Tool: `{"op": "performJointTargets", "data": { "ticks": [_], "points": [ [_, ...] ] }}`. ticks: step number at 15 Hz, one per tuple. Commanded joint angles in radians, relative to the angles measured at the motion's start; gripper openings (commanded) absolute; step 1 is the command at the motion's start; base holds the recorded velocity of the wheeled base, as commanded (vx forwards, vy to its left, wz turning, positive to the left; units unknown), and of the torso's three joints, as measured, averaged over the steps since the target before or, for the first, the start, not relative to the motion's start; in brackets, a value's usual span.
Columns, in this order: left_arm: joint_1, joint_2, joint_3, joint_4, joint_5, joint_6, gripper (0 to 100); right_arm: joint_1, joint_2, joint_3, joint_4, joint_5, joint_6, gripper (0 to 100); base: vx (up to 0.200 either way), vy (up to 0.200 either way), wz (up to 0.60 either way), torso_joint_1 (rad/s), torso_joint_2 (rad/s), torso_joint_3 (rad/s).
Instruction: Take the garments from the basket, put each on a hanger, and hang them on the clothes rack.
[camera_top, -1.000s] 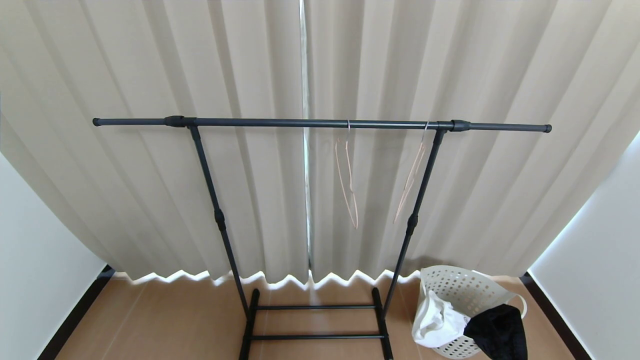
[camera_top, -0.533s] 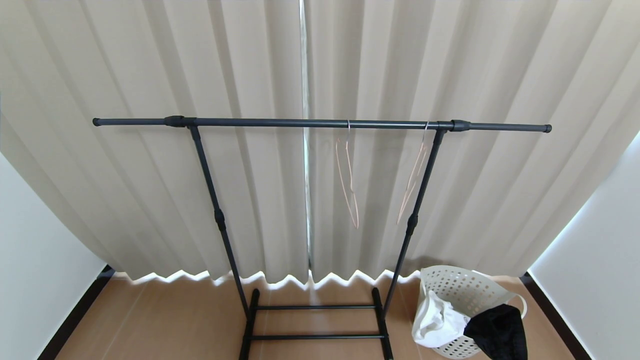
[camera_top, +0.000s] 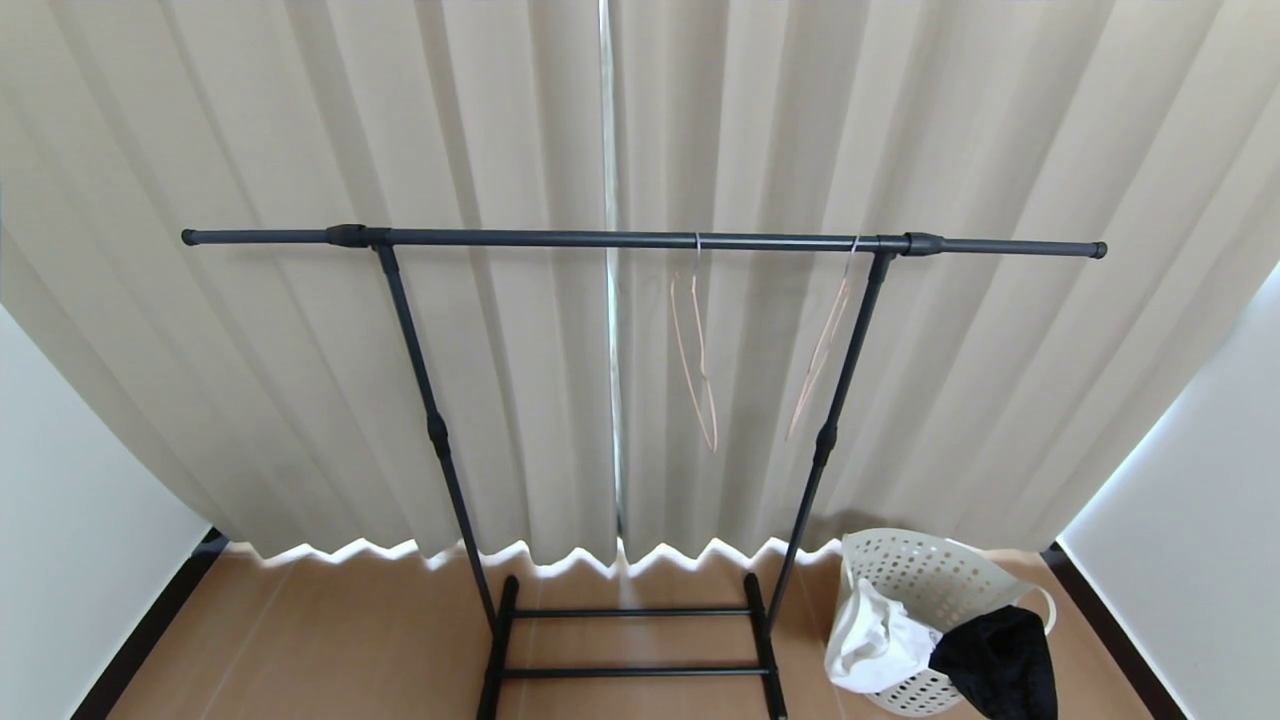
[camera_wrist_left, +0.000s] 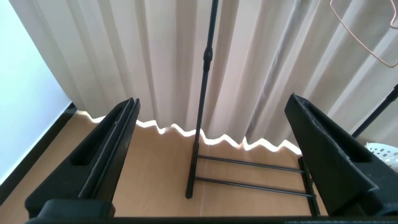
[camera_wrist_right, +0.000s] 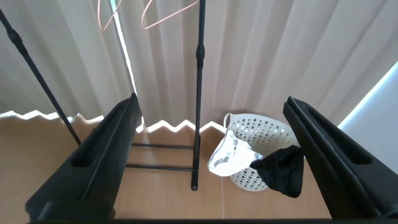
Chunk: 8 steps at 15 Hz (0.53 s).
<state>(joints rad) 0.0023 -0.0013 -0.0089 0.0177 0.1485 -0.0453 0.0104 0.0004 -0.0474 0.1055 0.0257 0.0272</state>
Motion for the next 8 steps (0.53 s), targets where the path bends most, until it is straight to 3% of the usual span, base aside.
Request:
{"op": "performJointTargets", "data": {
  "ticks": [1, 8],
  "points": [
    [0.001, 0.001, 0.0, 0.001, 0.0, -0.001, 100, 0.0, 0.0, 0.0, 0.0, 0.0, 0.0, 100, 0.0, 0.0, 0.0, -0.11, 0.24, 0.139],
    [0.001, 0.001, -0.002, 0.002, 0.0, -0.002, 100, 0.0, 0.0, 0.0, -0.001, 0.0, 0.003, 100, 0.0, 0.0, 0.0, -0.133, 0.3, 0.159]
  ]
}}
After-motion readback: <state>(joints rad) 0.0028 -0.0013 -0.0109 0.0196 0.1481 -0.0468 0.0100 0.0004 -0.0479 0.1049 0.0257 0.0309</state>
